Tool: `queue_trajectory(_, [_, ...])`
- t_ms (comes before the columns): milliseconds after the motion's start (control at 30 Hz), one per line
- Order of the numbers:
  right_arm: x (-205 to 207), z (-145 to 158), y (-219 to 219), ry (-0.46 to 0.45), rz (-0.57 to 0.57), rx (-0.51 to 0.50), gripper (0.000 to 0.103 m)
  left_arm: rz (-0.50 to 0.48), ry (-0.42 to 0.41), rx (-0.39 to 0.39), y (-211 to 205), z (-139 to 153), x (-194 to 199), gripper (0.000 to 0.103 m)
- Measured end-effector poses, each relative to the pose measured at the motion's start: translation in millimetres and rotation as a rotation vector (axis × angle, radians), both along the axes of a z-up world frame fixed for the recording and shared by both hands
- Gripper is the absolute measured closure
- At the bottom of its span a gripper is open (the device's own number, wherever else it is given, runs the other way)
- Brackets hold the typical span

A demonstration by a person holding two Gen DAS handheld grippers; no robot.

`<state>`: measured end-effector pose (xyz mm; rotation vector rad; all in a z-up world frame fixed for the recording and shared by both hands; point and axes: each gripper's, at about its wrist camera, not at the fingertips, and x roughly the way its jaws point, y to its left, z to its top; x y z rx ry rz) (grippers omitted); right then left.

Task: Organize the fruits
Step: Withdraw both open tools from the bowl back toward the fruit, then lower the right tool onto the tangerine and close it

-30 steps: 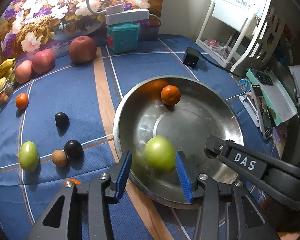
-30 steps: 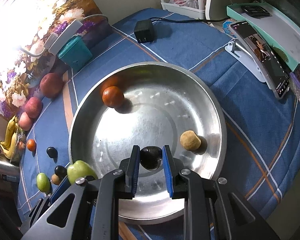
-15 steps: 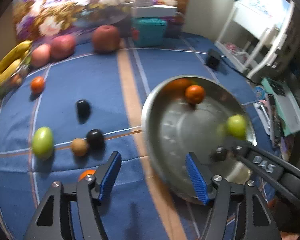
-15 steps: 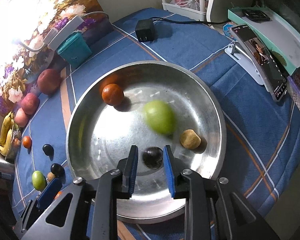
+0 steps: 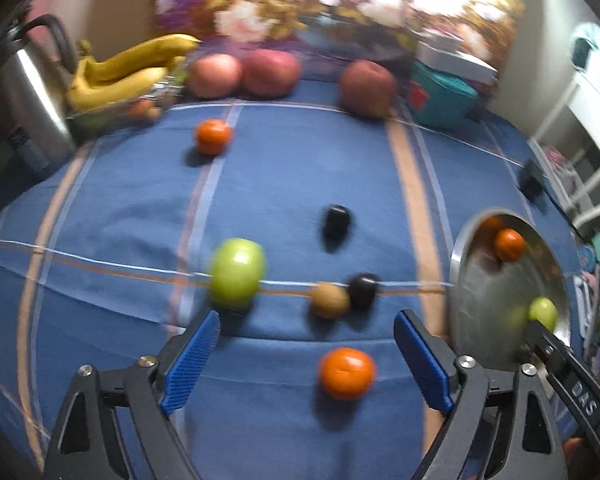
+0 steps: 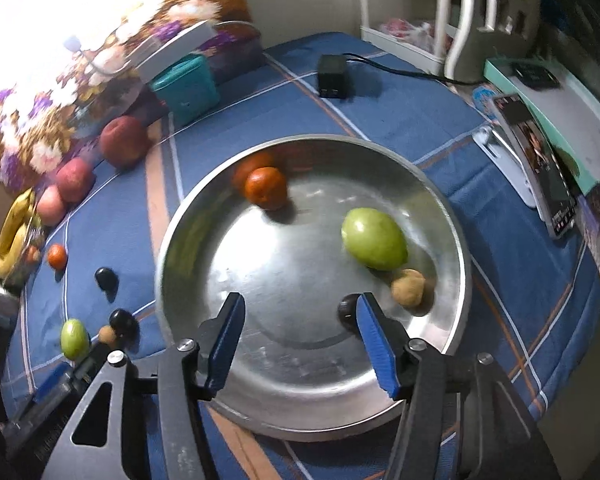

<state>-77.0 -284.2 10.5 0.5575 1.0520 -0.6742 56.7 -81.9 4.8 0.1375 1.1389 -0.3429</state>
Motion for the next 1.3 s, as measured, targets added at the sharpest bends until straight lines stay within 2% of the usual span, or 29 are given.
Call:
queue_trajectory(133, [15,4,22,0.009,0.079,-0.024,0.044,0.049,-0.029,0.051,24,4,14,0.009])
queue_trajectory(367, [38,6,61,0.009,0.195,-0.029,0.044,0.104,-0.055,0.086,59,10,29,0.008])
queue_trajectory(667, [58,5,109,0.003,0.328,-0.014,0.043,0.123,-0.075,0.073,86,21,33,0.001])
queue_trajectory(900, [70,-1,136,0.013,0.404,-0.012,0.038,0.15,-0.068,0.064,103,22,39,0.0])
queue_trajectory(967, [72,-3,141,0.019,0.414,-0.015,0.028,0.154,-0.061,0.066,105,21,40,0.0])
queue_trajectory(1000, [73,-4,143,0.022,0.419,-0.017,0.027,0.153,-0.059,0.065,106,20,40,0.0])
queue_trajectory(1300, [78,-17,151,0.057,0.459,-0.021,0.026,0.143,-0.02,0.078,104,9,42,0.0])
